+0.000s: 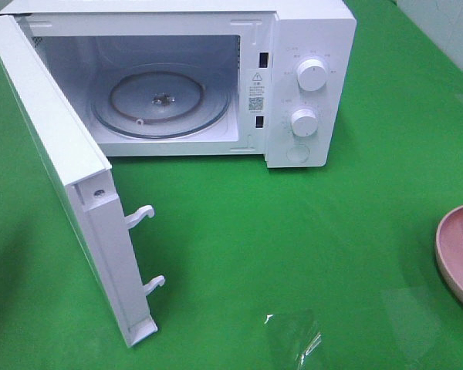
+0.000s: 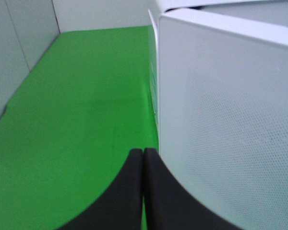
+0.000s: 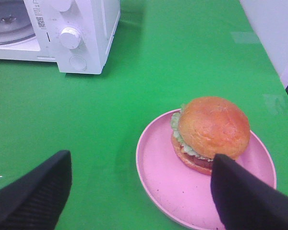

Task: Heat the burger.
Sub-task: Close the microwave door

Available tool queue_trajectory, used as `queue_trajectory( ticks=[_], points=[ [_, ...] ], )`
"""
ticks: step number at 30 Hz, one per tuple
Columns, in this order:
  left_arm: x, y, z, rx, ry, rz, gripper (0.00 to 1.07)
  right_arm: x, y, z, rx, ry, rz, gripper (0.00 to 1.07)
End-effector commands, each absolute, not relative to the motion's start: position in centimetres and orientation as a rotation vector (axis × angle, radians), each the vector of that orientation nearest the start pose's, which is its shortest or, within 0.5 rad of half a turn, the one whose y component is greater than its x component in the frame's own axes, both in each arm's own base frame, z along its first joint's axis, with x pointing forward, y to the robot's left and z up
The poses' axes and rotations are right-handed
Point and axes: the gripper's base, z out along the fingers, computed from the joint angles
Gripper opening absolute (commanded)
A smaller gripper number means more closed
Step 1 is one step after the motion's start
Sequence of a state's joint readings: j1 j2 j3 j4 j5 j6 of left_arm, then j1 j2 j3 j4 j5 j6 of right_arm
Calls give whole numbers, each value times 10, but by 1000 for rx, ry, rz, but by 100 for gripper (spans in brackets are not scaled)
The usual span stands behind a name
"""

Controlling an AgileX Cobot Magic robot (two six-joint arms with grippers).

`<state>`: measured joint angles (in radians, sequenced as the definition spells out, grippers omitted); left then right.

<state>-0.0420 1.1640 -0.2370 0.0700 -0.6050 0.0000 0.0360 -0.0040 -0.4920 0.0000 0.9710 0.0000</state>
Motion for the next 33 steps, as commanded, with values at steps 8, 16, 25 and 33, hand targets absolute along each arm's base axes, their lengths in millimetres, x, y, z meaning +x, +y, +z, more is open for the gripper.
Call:
queue_trajectory(
  ticks=[8,16,25,33],
  points=[
    [224,-51,186,368,1828,-229,0,-5,-1,283,-28,1921,8,75],
    [238,-80,174,398,1865,-305,0,-5,-1,283,-28,1921,8,75],
    [254,-127,167,475,1849,-354,0,-5,-1,283,-28,1921,8,75],
    [271,-178,166,474,1826,-408,0,-5,-1,283,-28,1921,8,75]
  ],
)
